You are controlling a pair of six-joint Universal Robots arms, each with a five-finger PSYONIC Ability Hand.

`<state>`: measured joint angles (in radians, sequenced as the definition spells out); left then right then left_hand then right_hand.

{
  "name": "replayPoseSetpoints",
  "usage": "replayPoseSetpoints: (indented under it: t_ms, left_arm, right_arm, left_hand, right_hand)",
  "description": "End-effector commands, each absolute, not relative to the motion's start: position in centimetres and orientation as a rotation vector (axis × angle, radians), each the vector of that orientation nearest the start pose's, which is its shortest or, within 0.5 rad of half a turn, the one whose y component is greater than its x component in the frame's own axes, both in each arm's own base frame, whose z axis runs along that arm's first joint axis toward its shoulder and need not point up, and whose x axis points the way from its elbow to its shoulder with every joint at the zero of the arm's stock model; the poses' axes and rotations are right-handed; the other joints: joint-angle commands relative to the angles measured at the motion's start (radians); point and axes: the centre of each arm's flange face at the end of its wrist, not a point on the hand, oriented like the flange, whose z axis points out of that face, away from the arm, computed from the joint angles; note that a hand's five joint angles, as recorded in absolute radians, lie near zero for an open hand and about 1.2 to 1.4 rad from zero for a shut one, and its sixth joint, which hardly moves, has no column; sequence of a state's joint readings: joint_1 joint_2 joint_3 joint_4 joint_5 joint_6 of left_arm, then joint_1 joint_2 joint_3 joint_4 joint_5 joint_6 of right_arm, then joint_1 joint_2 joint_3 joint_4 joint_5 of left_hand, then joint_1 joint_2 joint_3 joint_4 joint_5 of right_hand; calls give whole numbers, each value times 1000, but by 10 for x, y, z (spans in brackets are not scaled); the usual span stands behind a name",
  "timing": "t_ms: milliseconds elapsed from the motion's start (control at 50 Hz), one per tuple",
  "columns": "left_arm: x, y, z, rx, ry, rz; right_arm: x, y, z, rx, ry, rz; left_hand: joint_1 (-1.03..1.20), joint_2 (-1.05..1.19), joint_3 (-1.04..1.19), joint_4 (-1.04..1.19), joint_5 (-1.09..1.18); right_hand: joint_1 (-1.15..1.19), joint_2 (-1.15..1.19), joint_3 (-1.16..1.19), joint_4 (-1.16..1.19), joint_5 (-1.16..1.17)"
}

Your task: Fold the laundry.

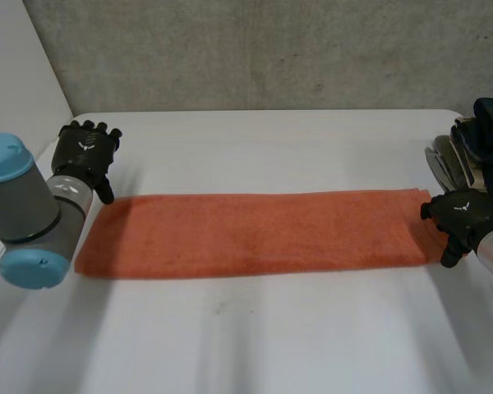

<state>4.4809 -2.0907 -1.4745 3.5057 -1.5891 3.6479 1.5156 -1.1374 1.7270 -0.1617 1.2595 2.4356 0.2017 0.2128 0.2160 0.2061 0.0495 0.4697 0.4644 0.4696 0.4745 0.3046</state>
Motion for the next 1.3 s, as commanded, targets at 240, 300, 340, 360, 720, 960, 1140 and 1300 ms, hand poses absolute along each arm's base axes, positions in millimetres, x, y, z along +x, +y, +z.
replayPoseSetpoints:
  t_ms: [240,300,340,360,720,960,1140,1300]
  left_arm:
    - [-221,-339,193,761,2060,-2059]
    - [-220,-335,202,757,2039,-2081]
    - [-219,-334,204,754,2036,-2083]
    - [-218,-333,205,754,2035,-2085]
    - [-212,-304,226,695,2045,-2152]
    - [-211,-293,224,686,2077,-2155]
    - [-224,-286,226,733,2070,-2188]
    - [-239,-281,237,774,2033,-2253]
  right_arm:
    - [94,-359,124,-1012,2692,-1821]
    - [76,-361,142,-994,2712,-1898]
    - [67,-363,148,-1017,2732,-1932]
    - [56,-366,151,-1052,2762,-1953]
    - [244,-329,220,-1710,1714,-2456]
    - [414,-183,138,-1943,988,-2019]
    - [405,-185,128,-1905,1333,-1942]
    - [333,-230,180,-1369,1811,-1905]
  left_hand:
    - [-27,-38,-42,-32,-49]
    - [-27,-38,-42,-32,-49]
    - [-27,-38,-42,-32,-49]
    - [-27,-38,-42,-32,-49]
    - [-27,-38,-42,-32,-49]
    - [-27,-38,-42,-32,-49]
    - [-27,-38,-42,-32,-49]
    - [-27,-38,-42,-32,-49]
  right_hand:
    - [927,932,927,922,917]
    - [927,932,927,922,917]
    - [927,932,927,922,917]
    - [927,932,927,922,917]
    - [927,932,927,922,917]
    - [927,932,927,922,917]
    - [-295,-290,-295,-300,-305]
    - [-295,-290,-295,-300,-305]
